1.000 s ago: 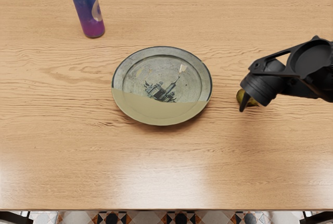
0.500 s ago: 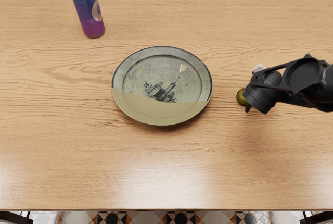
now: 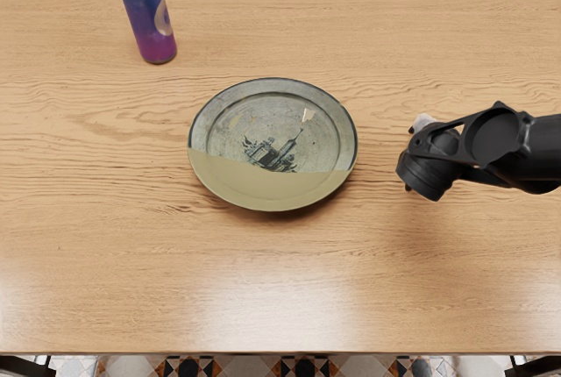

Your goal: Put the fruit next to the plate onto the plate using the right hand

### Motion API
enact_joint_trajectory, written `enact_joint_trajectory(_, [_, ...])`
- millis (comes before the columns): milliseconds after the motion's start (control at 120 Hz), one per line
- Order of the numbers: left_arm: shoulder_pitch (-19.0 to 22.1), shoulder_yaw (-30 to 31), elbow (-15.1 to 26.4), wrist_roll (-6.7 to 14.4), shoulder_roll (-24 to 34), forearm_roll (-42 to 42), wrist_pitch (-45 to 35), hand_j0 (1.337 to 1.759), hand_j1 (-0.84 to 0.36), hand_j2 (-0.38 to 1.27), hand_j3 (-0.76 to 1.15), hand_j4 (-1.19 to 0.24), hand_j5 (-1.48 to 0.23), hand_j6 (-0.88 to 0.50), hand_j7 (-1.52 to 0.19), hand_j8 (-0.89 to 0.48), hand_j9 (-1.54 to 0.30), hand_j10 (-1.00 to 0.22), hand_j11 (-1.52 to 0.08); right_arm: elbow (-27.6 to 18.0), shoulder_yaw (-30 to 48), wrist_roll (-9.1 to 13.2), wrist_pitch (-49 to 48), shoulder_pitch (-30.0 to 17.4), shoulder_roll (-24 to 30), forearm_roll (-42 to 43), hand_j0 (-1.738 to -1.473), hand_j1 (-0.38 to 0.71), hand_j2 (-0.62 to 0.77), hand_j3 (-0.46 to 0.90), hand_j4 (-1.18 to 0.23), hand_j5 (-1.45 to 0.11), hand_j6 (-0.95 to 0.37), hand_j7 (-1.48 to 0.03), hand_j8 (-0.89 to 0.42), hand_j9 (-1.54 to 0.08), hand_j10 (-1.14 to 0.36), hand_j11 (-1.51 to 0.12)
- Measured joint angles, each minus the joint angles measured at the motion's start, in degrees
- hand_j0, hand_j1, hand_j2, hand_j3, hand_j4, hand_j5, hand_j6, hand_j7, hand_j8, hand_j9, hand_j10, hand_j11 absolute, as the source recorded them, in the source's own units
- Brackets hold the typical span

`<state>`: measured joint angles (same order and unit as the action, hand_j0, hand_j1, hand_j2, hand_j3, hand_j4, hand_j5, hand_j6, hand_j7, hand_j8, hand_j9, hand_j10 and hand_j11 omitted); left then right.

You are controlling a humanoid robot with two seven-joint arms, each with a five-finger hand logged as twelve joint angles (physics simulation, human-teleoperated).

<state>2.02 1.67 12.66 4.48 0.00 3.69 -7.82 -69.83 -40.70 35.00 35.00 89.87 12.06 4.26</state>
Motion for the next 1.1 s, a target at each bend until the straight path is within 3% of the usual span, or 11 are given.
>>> enact_joint_trajectory(608, [0.0, 0.0, 0.0, 0.0, 0.0, 0.0, 0.0, 1.658, 0.35, 0.0, 0.0, 0.0, 0.0, 0.0, 0.0, 0.0, 0.0, 0.0, 0.0, -1.34, -0.33, 0.0, 0.0, 0.39, 0.14, 0.04, -1.658, -0.04, -0.05, 0.0, -0.26, -0.34, -0.26, -0.34, -0.26, -0.34, -0.26, -0.34])
enact_joint_trajectory(942, [0.0, 0.0, 0.0, 0.0, 0.0, 0.0, 0.0, 1.658, 0.35, 0.0, 0.0, 0.0, 0.0, 0.0, 0.0, 0.0, 0.0, 0.0, 0.0, -1.37, 0.12, 0.0, 0.0, 0.47, 0.35, 0.04, -1.658, 0.09, -0.07, 0.0, -0.37, -0.48, -0.37, -0.48, -0.37, -0.48, -0.37, -0.48])
enact_joint_trajectory(1000, [0.0, 0.0, 0.0, 0.0, 0.0, 0.0, 0.0, 1.658, 0.35, 0.0, 0.0, 0.0, 0.0, 0.0, 0.0, 0.0, 0.0, 0.0, 0.0, -1.37, 0.38, 0.01, 0.0, 0.41, 0.35, 0.03, -1.658, 0.19, -0.08, 0.0, -0.45, -0.59, -0.45, -0.59, -0.45, -0.59, -0.45, -0.59])
enact_joint_trajectory(1100, [0.0, -0.01, 0.0, 0.0, 0.0, 0.0, 0.0, 1.658, 0.35, 0.0, 0.0, 0.0, 0.0, 0.0, 0.0, 0.0, 0.0, 0.0, 0.0, -1.45, 2.07, -0.05, 0.02, 0.08, 0.56, -0.08, -1.654, 0.26, 0.12, 0.0, -0.61, -0.81, -0.44, -0.8, -0.39, -0.81, -0.52, -0.81])
